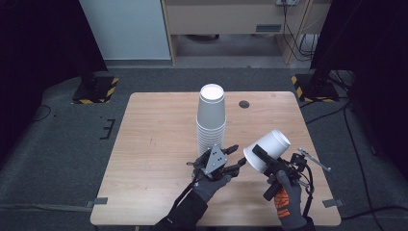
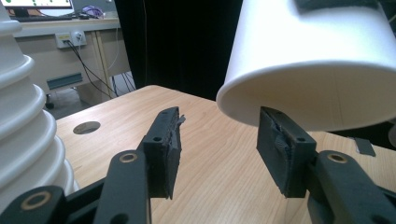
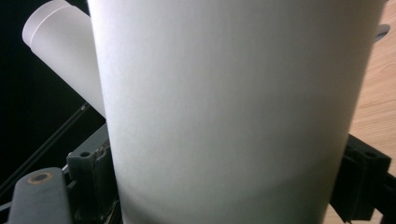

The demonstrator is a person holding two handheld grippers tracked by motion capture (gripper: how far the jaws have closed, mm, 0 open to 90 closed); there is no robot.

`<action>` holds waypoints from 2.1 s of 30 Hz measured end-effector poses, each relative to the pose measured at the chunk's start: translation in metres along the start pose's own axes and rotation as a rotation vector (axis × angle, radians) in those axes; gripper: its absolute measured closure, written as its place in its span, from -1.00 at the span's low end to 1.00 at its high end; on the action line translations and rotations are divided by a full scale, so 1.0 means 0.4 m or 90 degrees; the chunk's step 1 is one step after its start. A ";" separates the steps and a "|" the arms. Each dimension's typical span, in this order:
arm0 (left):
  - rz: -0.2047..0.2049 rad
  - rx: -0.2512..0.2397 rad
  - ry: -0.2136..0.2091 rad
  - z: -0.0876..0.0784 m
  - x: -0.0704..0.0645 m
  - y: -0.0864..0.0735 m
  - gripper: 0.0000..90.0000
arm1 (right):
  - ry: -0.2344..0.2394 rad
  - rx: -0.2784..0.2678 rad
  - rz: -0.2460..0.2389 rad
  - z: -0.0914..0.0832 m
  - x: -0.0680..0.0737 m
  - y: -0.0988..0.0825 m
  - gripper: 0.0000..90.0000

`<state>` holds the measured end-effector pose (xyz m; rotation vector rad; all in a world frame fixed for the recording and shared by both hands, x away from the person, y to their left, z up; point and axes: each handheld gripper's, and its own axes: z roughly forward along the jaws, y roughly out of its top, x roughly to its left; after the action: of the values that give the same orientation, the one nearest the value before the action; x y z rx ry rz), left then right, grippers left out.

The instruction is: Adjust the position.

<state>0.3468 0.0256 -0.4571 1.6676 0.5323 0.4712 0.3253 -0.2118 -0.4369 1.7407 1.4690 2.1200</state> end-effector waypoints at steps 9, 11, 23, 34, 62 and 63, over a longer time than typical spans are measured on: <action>0.004 -0.005 0.002 0.022 -0.003 0.004 0.12 | 0.003 0.015 0.004 0.007 0.002 -0.009 -0.68; 0.004 -0.008 0.001 0.028 -0.004 0.007 0.12 | 0.005 0.016 0.008 0.008 0.003 -0.011 -0.68; 0.003 -0.028 0.009 0.044 -0.007 0.010 0.33 | 0.010 0.033 0.010 0.016 0.005 -0.021 -0.68; 0.010 -0.030 0.014 0.043 -0.010 0.010 0.63 | 0.017 0.051 0.014 0.024 0.005 -0.028 -0.69; 0.015 -0.009 -0.016 0.012 -0.016 0.007 0.86 | 0.021 0.035 -0.001 0.024 -0.001 -0.019 -0.76; 0.016 -0.008 -0.015 0.011 -0.017 0.007 0.86 | 0.021 0.035 -0.004 0.024 -0.002 -0.018 -0.76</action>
<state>0.3442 0.0179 -0.4551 1.6673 0.4902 0.4718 0.3294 -0.2020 -0.4429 1.7248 1.5521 2.1350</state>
